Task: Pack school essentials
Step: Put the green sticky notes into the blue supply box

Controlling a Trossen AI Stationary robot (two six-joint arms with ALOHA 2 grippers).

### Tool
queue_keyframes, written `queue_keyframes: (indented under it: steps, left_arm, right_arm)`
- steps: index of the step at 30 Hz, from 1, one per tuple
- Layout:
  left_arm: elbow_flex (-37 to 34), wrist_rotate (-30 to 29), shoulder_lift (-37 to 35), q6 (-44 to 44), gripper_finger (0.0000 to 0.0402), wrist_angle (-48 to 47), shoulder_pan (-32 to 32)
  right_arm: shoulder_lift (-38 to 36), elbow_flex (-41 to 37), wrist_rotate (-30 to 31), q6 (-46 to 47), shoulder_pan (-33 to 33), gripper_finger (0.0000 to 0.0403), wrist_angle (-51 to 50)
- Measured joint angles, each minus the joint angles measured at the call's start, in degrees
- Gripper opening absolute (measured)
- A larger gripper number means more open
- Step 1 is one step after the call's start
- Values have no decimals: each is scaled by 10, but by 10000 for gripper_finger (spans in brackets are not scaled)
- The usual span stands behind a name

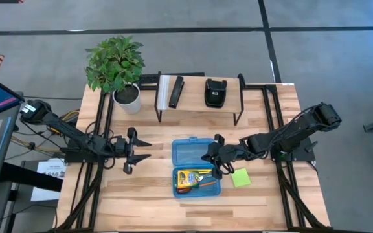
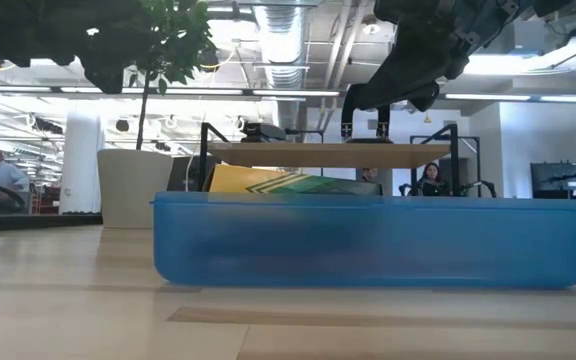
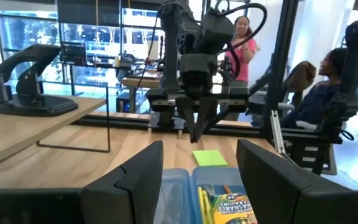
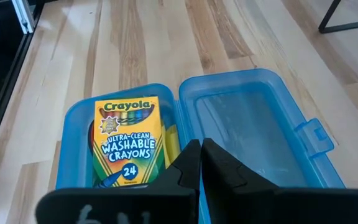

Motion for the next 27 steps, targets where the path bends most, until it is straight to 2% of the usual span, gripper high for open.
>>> queue_keyframes:
  steps: [9, 16, 18, 22, 27]
  left_arm:
    - [0, 45, 0, 29, 192, 2, 0]
    - [0, 38, 0, -4, 192, 15, 0]
    - [0, 32, 0, 3, 192, 25, 0]
    - [0, 16, 0, 13, 192, 49, 0]
    - [0, 10, 0, 17, 192, 45, 0]
  right_arm:
    - [0, 0, 0, 0, 0, 37, -1]
    - [0, 0, -2, 0, -3, 37, -1]
    - [0, 0, -25, 0, -9, 41, -4]
    - [0, 7, -103, 18, -16, 68, -47]
    - [0, 26, -117, 65, 1, 126, -168]
